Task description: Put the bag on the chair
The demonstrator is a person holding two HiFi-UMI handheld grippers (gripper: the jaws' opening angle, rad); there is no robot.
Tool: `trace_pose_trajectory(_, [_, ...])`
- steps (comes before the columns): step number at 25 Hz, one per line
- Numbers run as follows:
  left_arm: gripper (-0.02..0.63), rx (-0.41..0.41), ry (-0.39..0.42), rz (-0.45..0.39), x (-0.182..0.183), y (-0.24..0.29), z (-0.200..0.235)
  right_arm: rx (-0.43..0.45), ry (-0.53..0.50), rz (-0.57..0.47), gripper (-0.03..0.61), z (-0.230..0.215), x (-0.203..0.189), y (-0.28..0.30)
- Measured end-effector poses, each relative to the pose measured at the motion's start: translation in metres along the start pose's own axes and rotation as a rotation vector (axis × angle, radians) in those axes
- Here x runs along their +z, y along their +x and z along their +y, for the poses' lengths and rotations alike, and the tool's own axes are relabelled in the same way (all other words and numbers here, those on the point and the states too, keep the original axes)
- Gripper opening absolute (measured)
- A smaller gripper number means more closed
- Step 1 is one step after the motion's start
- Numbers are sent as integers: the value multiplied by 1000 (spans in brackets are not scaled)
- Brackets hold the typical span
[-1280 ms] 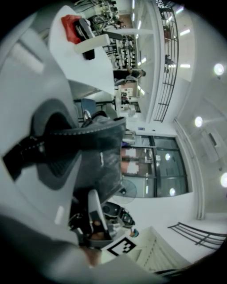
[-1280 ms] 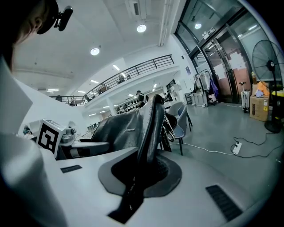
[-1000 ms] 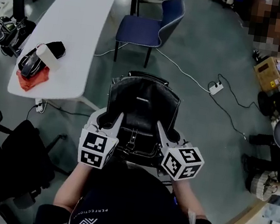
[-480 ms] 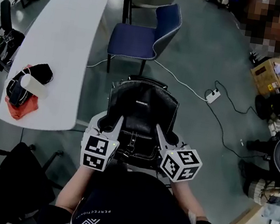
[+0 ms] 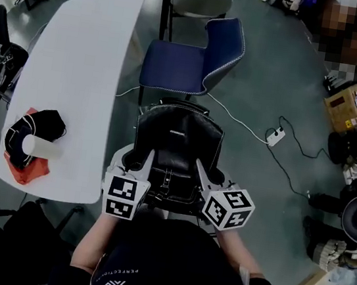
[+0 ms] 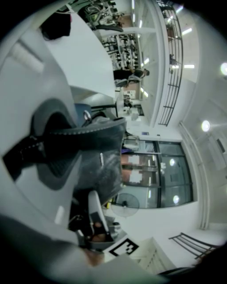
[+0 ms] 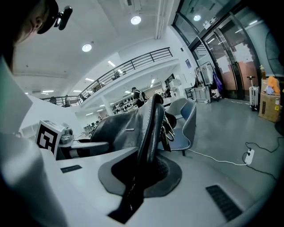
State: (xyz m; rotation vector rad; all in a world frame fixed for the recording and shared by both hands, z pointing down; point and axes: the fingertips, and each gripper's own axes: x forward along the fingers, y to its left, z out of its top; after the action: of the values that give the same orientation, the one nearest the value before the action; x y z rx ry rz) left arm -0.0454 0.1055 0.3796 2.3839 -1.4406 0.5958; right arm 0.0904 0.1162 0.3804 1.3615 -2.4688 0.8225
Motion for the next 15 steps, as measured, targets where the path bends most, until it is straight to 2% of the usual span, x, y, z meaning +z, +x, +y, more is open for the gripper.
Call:
trace_pose_trajectory(10, [94, 40, -4, 20, 20, 59, 49, 37, 11, 14, 18, -28, 31, 75])
trace_pose_trajectory(15, [94, 85, -18, 38, 32, 96, 74, 74, 10, 30, 18, -51, 50, 119])
